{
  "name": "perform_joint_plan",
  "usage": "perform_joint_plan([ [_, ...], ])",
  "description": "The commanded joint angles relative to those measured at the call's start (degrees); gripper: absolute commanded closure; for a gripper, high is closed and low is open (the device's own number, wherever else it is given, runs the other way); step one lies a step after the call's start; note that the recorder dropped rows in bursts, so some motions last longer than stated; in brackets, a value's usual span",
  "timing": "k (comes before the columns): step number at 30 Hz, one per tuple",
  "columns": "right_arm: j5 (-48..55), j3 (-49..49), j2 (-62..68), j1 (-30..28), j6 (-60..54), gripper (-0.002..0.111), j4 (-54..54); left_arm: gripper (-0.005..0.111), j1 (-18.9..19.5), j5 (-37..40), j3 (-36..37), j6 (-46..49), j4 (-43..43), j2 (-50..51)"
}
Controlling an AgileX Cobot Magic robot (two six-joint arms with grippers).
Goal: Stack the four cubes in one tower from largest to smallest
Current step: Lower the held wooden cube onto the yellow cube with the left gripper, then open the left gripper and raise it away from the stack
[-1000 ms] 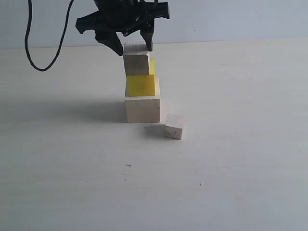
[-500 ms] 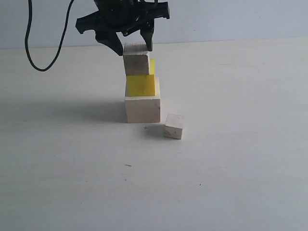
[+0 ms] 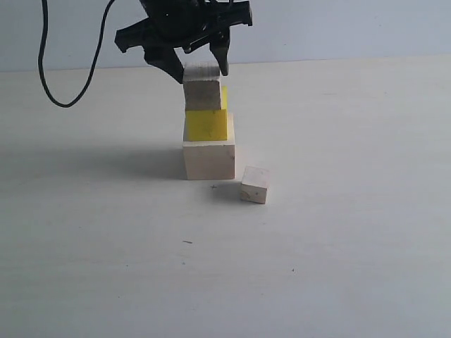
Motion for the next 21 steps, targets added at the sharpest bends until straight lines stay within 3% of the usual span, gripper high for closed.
perform_joint_plan([
  [1,-0.57,0.19,-0.1,0.1,-0.43,0.108,-0.12,0.045,-0.29,-0.18,0.09,-0.26,-0.42,-0.16],
  [21,-0.46,0.19,-0.1,0.1,-0.43,0.108,-0.12,0.045,-0.29,-0.18,-0.03,0.66,4.2,-6.23],
])
